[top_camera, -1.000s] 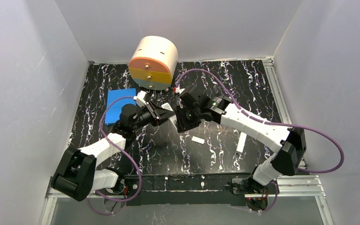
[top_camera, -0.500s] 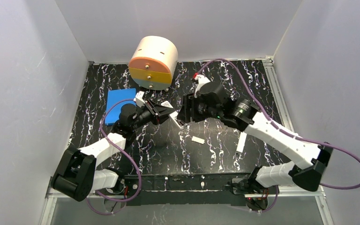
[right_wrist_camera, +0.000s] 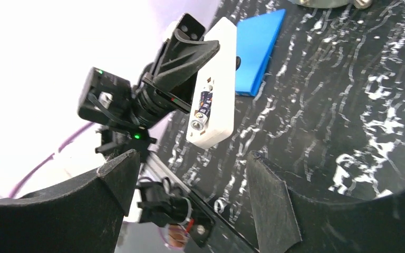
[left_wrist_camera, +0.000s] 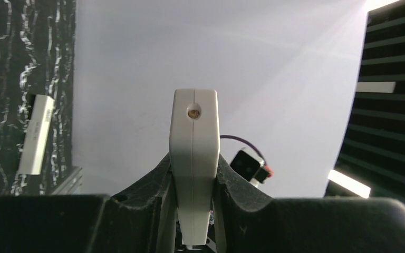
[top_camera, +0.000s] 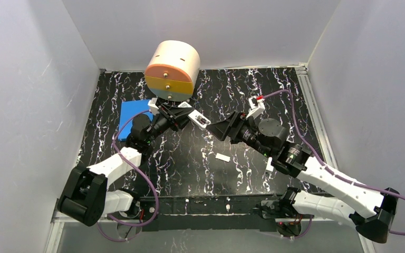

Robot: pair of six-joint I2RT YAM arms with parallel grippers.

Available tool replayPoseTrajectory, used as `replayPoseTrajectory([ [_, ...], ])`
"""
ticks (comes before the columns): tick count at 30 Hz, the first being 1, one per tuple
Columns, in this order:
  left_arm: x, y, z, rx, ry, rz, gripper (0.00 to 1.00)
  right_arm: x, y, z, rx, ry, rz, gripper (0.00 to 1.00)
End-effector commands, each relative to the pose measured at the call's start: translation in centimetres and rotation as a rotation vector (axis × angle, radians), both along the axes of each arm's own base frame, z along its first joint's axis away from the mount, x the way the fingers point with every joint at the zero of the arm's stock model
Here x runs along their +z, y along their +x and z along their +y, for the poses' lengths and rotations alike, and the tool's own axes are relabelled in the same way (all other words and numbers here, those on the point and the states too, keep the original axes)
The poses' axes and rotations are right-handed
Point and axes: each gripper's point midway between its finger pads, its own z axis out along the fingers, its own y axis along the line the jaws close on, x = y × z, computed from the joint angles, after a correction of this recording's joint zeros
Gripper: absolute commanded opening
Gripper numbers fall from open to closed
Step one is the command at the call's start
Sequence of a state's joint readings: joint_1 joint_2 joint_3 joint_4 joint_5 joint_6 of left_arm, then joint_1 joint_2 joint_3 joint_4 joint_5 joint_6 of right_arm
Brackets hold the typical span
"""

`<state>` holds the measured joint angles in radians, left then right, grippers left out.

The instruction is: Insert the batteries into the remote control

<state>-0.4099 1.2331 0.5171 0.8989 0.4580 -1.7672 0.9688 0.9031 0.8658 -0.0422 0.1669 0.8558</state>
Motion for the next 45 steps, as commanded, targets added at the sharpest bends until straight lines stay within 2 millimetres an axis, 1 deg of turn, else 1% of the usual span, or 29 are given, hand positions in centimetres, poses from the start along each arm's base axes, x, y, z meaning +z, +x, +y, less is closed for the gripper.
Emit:
replayPoseTrajectory([
  [1,4.0,0.2,0.3,0.015,-0.145,-0.039,0.0,4.9,0.6,0.5,-0.034,0.271,-0.037,0.82],
  [8,5.4,-0.2,0.4,0.021,-0.185,-0.053,0.0,5.8,1.8,0.2,-0.101,0.419,0.011,0.86],
  [12,5.6,-0.3,0.5,0.023,-0.198,-0.046,0.0,5.6,2.2,0.7,-0.108,0.456,0.041,0.86],
  [14,5.8,-0.3,0.5,0.027,-0.202,-0.048,0.0,5.2,2.3,1.0,-0.107,0.468,0.064,0.82],
  [16,6.1,-0.4,0.7,0.036,-0.201,-0.065,0.0,4.6,2.4,1.1,-0.111,0.471,0.083,0.75],
  [19,6.3,-0.5,0.8,0.044,-0.201,-0.077,0.0,4.2,2.4,0.9,-0.121,0.485,0.087,0.7],
  [23,6.1,-0.6,0.8,0.043,-0.202,-0.069,0.0,4.0,2.6,0.8,-0.135,0.494,0.091,0.68],
  [30,5.6,-0.7,0.7,0.043,-0.199,-0.056,0.0,3.0,2.9,1.7,-0.124,0.504,0.139,0.66],
  [38,5.8,-0.9,0.6,0.033,-0.202,-0.061,0.0,2.4,3.3,2.2,-0.135,0.491,0.163,0.64],
  [42,5.9,-1.0,0.6,0.033,-0.201,-0.067,0.0,2.3,3.4,1.9,-0.146,0.51,0.165,0.64],
  [45,5.8,-1.0,0.6,0.032,-0.197,-0.066,0.0,2.4,3.3,2.0,-0.14,0.509,0.165,0.66],
])
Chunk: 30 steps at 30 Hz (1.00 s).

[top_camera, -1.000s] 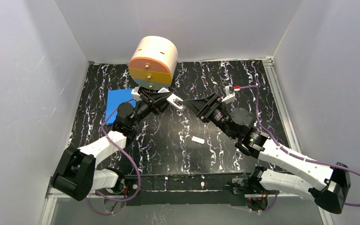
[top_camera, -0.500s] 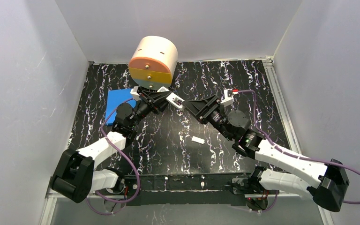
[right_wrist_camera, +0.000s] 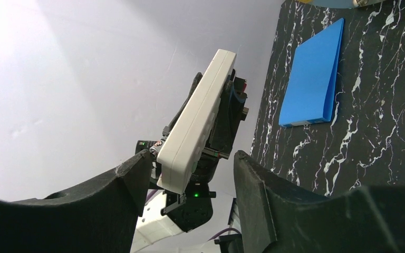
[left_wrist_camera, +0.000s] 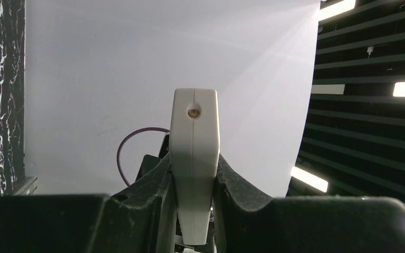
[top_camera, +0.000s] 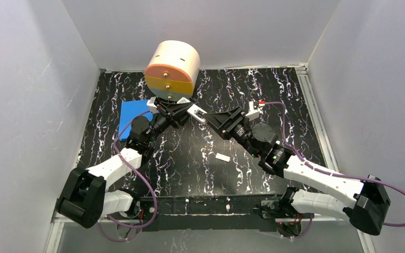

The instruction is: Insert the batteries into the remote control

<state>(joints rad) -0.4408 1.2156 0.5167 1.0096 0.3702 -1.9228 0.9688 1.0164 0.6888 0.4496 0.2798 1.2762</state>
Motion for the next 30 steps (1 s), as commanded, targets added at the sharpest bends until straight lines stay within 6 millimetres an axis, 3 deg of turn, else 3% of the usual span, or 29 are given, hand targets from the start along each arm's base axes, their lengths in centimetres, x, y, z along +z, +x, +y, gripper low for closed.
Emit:
replayPoseTrajectory([
  [1,2.0,-1.1,0.3,-0.002,-0.03,-0.071,0.0,1.5,0.2,-0.4,-0.019,0.058,-0.029,0.68],
  [7,1.8,-1.0,0.3,0.0,-0.028,-0.065,0.0,3.4,-0.5,-0.8,0.0,0.116,-0.093,0.81],
  [30,2.5,-1.6,0.0,-0.019,-0.03,-0.089,0.0,1.8,0.8,0.5,-0.017,0.112,-0.013,0.73],
])
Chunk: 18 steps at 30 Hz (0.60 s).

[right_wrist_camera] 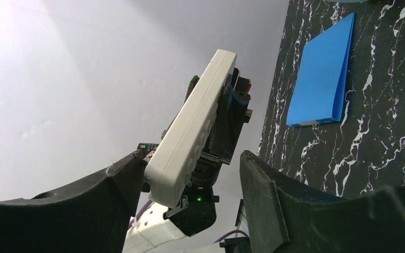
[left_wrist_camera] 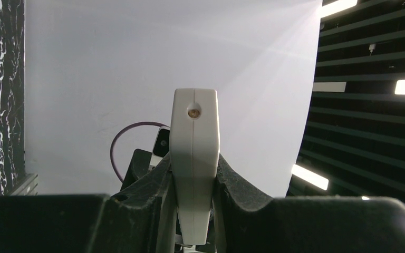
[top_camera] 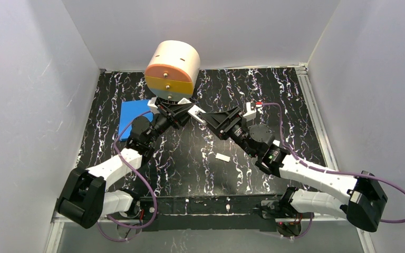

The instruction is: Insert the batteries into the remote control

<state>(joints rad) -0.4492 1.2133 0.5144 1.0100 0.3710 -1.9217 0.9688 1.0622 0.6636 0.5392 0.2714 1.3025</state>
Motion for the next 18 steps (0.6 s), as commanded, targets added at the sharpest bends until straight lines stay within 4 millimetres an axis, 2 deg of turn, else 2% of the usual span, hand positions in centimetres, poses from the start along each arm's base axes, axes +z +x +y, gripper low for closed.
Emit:
replayPoseTrajectory([
  [1,2.7,-1.4,0.2,-0.011,-0.031,-0.095,0.0,2.1,0.6,-0.2,-0.028,0.076,-0.005,0.71],
  [7,4.5,-2.0,0.1,-0.018,-0.028,-0.177,0.0,-1.1,0.7,-0.8,-0.052,0.053,0.112,0.62],
  [14,5.3,-2.6,-0.1,-0.038,-0.031,-0.223,0.0,-2.0,0.9,-0.6,-0.055,0.019,0.134,0.54],
  [18,5.5,-2.6,-0.2,-0.041,-0.034,-0.228,0.0,-2.3,0.8,-0.1,-0.038,-0.007,0.136,0.53],
])
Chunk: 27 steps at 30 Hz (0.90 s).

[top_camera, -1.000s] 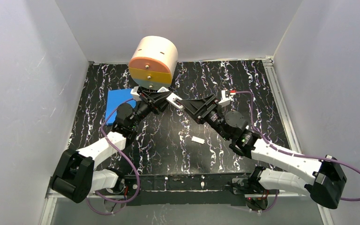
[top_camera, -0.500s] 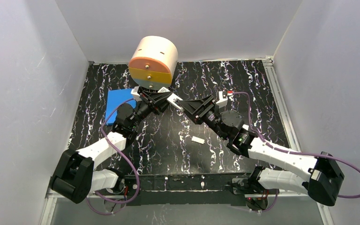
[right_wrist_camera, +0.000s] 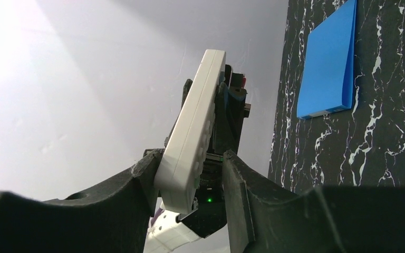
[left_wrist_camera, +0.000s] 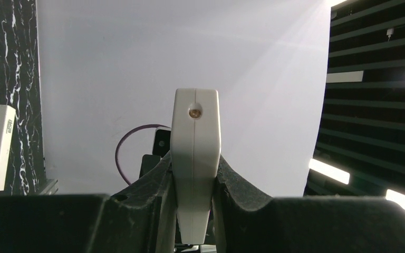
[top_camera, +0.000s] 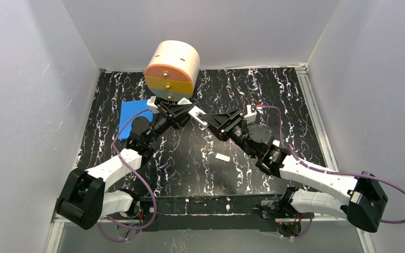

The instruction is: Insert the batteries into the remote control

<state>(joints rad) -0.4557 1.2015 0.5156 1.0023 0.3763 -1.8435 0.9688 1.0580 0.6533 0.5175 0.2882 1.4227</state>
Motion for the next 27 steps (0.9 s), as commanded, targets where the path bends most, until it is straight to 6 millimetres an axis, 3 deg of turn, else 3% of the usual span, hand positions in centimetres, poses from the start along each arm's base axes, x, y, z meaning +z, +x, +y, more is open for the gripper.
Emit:
replayPoseTrajectory([
  [1,5.6,-2.2,0.0,-0.051,-0.082,-0.169,0.0,-2.0,0.7,0.2,-0.022,-0.082,0.037,0.52],
  [7,5.9,-2.4,-0.1,-0.055,-0.074,-0.194,0.0,-3.5,0.9,0.0,-0.032,-0.166,0.055,0.45],
  [13,6.5,-2.2,-0.1,-0.045,-0.07,-0.213,0.0,-4.5,1.1,-1.0,-0.068,-0.249,0.04,0.32],
  [18,6.5,-1.8,-0.4,-0.04,-0.051,-0.221,0.0,-4.5,0.8,-0.5,-0.023,-0.343,-0.028,0.2],
  [20,6.3,-1.7,-0.5,-0.04,-0.034,-0.226,0.0,-4.3,0.5,-0.2,0.004,-0.372,-0.051,0.28],
  [23,5.5,-1.8,-0.8,-0.044,0.015,-0.241,0.0,-3.1,0.3,-0.3,0.009,-0.344,-0.075,0.65],
  [27,3.5,-2.0,-0.9,-0.047,0.091,-0.241,0.0,-1.3,0.6,-1.3,-0.027,-0.307,-0.091,0.73],
])
